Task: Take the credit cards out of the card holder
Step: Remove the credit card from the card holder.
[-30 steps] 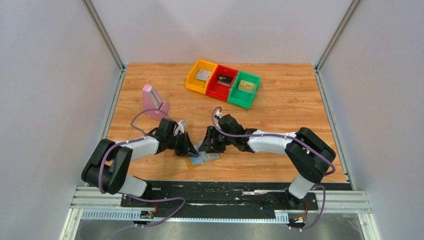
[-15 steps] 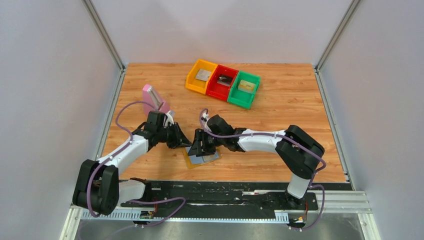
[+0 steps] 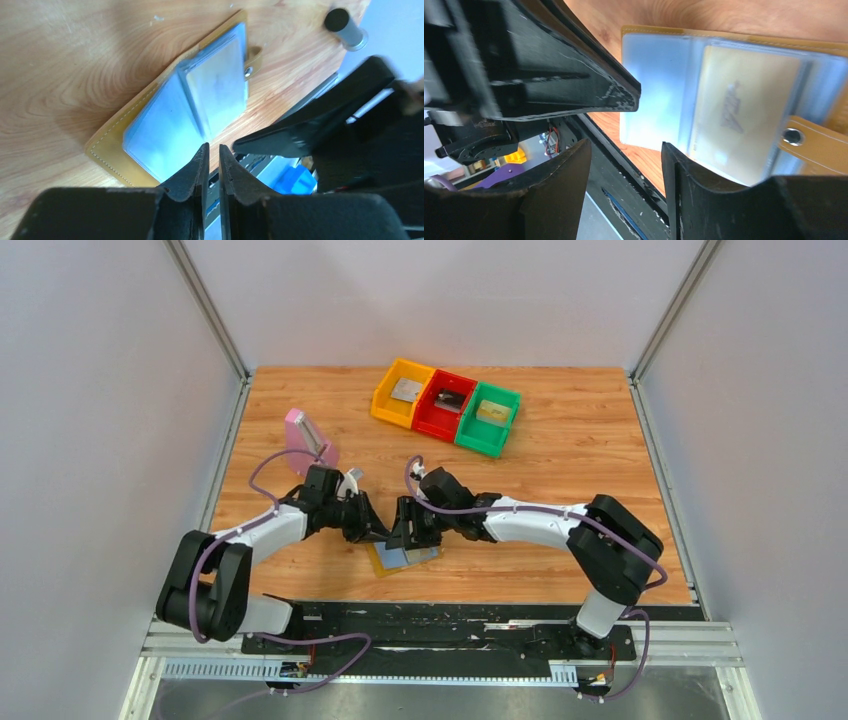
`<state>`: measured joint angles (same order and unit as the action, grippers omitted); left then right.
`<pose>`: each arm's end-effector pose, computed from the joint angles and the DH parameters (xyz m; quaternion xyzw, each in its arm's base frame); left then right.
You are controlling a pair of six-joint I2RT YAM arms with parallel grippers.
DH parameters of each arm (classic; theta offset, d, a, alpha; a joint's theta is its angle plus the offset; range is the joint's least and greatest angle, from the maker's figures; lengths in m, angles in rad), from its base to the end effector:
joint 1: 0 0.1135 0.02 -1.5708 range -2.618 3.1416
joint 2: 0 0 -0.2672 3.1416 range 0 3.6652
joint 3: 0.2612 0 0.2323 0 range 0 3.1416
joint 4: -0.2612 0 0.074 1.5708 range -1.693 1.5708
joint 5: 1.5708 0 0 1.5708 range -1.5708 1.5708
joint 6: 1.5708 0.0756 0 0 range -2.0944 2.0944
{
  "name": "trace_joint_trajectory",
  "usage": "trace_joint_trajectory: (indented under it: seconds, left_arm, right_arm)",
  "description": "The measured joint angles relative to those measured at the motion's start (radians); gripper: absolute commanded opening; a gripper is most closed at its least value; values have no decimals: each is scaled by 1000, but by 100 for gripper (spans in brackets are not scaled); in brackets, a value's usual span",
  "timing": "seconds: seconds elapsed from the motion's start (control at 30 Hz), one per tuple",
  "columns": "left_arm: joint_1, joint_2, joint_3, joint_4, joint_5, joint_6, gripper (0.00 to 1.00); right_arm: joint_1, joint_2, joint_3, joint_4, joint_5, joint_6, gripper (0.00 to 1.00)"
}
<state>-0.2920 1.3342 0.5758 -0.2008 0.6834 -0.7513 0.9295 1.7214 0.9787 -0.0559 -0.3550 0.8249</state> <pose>0.2139 -0.1141 0.1539 -0.1063 0.8979 -0.4184 0.0867 0.1985 0.3099 0.1663 -0.1141 0.9071 0.3896 0.1112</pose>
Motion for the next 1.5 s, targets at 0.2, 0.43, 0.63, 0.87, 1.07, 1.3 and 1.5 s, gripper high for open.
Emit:
trace_joint_trajectory:
  seconds: [0.2,0.43,0.63,0.87,1.07,1.3,1.5]
  left_arm:
    - [-50,74,-38,37,-3,-2,19]
    - [-56,135,-48,74,-12,2,17]
    - [-57,170,-48,88,-9,3,17]
    - [-57,172,-48,90,-8,7,17]
    - [-57,172,-48,90,-8,10,17]
    - [-57,172,-48,90,-7,14,17]
    - [-57,172,-48,90,-7,17,17]
  right_arm:
    - [-43,-62,-15,-60,76,-36,56]
    - [-79,-68,-33,-111,126,-61,57]
    - [-79,-60,-33,-122,145,-72,57]
    - [-80,-36,-33,-126,143,-76,57]
    - [-80,-27,-33,-118,132,-76,54]
    - [-80,-19,-33,-107,109,-76,50]
    - [-80,-19,-33,-100,92,-76,44]
